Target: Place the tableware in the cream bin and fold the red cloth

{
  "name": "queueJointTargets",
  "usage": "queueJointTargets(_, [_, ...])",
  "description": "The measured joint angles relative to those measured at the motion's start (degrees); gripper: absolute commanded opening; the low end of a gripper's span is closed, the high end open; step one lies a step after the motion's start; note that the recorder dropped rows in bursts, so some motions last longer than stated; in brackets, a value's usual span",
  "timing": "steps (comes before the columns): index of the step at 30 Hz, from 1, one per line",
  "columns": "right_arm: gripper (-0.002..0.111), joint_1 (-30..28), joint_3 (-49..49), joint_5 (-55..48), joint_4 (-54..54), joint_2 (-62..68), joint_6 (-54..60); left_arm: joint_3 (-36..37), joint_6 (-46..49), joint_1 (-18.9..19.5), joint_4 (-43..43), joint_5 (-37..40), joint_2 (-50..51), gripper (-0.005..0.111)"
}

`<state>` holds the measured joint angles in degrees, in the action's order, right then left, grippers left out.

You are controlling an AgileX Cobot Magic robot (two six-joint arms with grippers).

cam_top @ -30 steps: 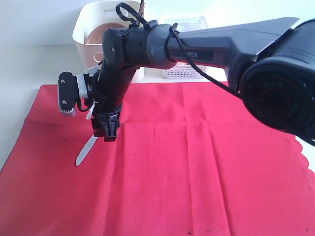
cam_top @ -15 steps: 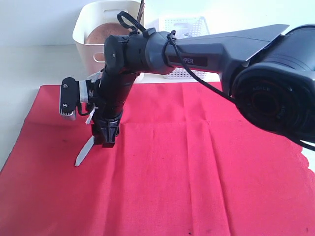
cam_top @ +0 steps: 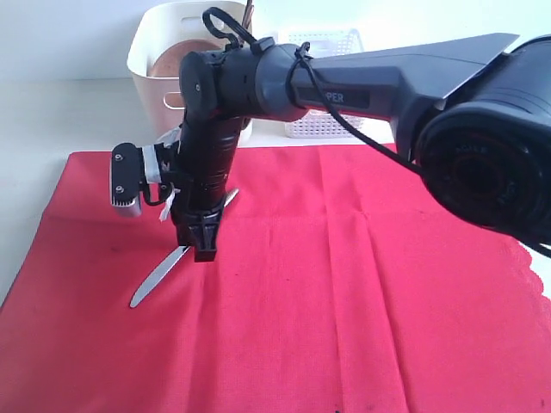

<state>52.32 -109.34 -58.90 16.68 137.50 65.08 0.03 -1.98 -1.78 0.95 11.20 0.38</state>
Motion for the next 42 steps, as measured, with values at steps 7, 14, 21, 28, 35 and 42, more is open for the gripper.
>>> queueJointTargets(7, [0.0, 0.0, 0.0, -3.5, -0.22, -4.0, -0.44, 0.0, 0.0, 0.0, 0.0, 0.0, 0.0, 0.004])
queueJointTargets(14, [0.001, 0.0, 0.0, 3.9, -0.4, -4.62, -6.47, 0.0, 0.0, 0.0, 0.0, 0.0, 0.0, 0.004])
queueJointTargets(21, [0.037, 0.0, 0.0, 4.03, -2.67, -2.85, -5.83, 0.0, 0.0, 0.0, 0.0, 0.0, 0.0, 0.004])
queueJointTargets(28, [0.058, 0.0, 0.13, 0.8, -2.78, -2.36, -4.97, 0.0, 0.0, 0.0, 0.0, 0.0, 0.0, 0.004])
queueJointTargets(35, [0.058, 0.0, 0.13, 0.63, -2.67, 0.72, -3.88, 0.0, 0.0, 0.0, 0.0, 0.0, 0.0, 0.004])
queueJointTargets(42, [0.044, 0.0, 0.13, 0.94, -2.27, 1.35, -3.31, 0.0, 0.0, 0.0, 0.0, 0.0, 0.0, 0.004])
